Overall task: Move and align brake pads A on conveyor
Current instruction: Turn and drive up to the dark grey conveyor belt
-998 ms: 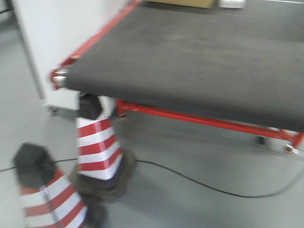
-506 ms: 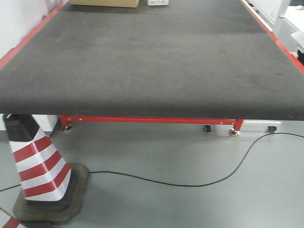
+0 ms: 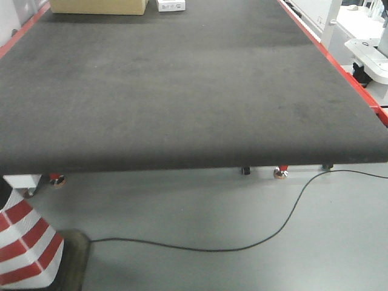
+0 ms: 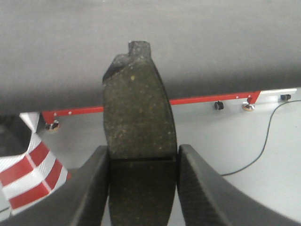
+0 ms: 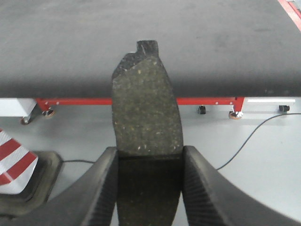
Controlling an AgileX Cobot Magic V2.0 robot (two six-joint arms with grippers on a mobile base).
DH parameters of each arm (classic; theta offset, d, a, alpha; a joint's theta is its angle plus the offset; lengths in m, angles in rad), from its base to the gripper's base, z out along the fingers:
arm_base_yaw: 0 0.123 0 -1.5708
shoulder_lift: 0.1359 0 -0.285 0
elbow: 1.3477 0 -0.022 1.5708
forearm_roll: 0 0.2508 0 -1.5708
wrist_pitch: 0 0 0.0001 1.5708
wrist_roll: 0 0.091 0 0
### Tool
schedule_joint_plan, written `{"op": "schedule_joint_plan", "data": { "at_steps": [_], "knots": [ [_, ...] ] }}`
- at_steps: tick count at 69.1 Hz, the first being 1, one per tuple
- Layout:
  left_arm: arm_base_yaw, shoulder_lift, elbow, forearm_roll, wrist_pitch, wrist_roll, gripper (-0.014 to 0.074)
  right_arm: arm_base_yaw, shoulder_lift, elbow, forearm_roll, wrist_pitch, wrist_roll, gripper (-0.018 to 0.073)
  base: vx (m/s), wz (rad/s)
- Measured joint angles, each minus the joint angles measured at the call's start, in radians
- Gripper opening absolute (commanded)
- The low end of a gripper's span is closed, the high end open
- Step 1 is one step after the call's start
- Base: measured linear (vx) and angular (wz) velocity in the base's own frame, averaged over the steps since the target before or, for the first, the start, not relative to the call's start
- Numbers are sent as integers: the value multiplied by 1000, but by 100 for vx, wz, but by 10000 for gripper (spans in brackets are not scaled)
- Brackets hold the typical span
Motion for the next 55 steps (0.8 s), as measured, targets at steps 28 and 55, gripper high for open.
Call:
{"op": "schedule_joint_plan", "data": {
  "at_steps": [28,55],
  "knots": [
    [0,0,0,0,0,0,-6,0,0,0,0,0,0,-7,35,1],
    [0,0,0,0,0,0,-6,0,0,0,0,0,0,-7,37,4]
  ]
}}
